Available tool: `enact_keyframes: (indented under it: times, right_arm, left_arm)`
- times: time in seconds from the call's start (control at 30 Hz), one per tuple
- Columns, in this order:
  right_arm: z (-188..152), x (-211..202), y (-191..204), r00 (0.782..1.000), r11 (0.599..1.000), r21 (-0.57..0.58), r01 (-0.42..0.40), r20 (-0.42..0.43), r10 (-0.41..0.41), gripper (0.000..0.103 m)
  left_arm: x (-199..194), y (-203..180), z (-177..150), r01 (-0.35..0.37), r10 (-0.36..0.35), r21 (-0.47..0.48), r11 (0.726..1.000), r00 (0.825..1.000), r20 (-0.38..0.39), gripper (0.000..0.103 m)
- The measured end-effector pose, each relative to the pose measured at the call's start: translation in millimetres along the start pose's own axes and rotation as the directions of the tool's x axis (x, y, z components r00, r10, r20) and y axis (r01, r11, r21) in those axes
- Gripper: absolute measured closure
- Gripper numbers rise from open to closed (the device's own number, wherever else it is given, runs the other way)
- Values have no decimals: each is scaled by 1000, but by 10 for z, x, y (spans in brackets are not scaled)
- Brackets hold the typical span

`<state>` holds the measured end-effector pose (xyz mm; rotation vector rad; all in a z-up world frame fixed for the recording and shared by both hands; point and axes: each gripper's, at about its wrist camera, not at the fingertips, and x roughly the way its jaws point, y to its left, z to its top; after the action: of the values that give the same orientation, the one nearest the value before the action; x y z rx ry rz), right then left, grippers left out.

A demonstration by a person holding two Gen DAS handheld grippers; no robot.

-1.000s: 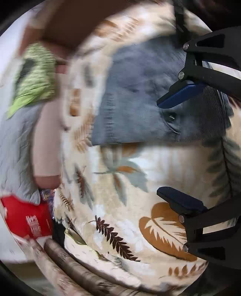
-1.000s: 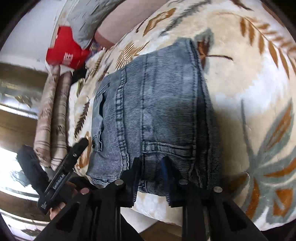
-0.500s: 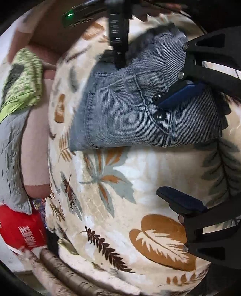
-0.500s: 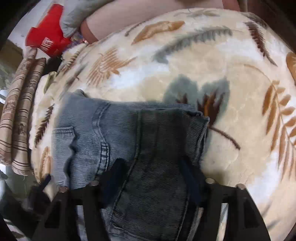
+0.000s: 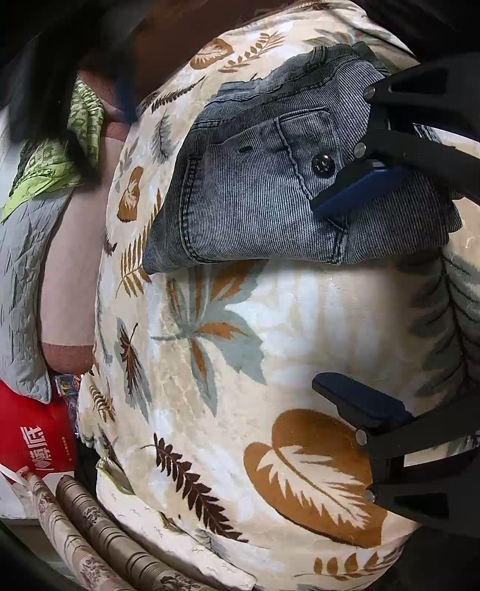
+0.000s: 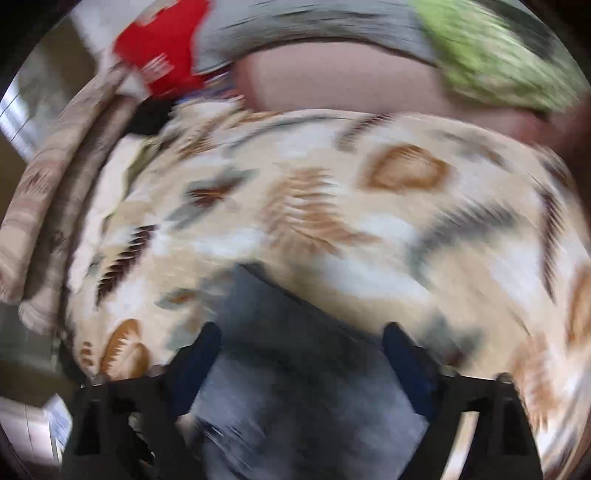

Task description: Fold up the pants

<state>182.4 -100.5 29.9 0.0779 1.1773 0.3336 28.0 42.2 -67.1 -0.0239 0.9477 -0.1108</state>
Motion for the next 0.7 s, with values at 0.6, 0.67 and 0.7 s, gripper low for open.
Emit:
enact_keyframes:
  times: [0.6, 0.67, 0.7]
  right_arm:
    - [222, 623, 70, 974, 979, -5, 206, -96, -205, 69]
    - [113, 356, 31, 990, 990, 32, 136, -34, -135, 69]
    - [3, 218, 10, 996, 994, 51, 95, -8, -94, 69]
  left_arm:
    - [31, 52, -20, 34, -33, -16, 999, 999, 12, 16]
    - [29, 57, -22, 36, -35, -19, 999, 999, 11, 16]
    - [30, 56, -20, 34, -34, -20, 999, 999, 12, 16]
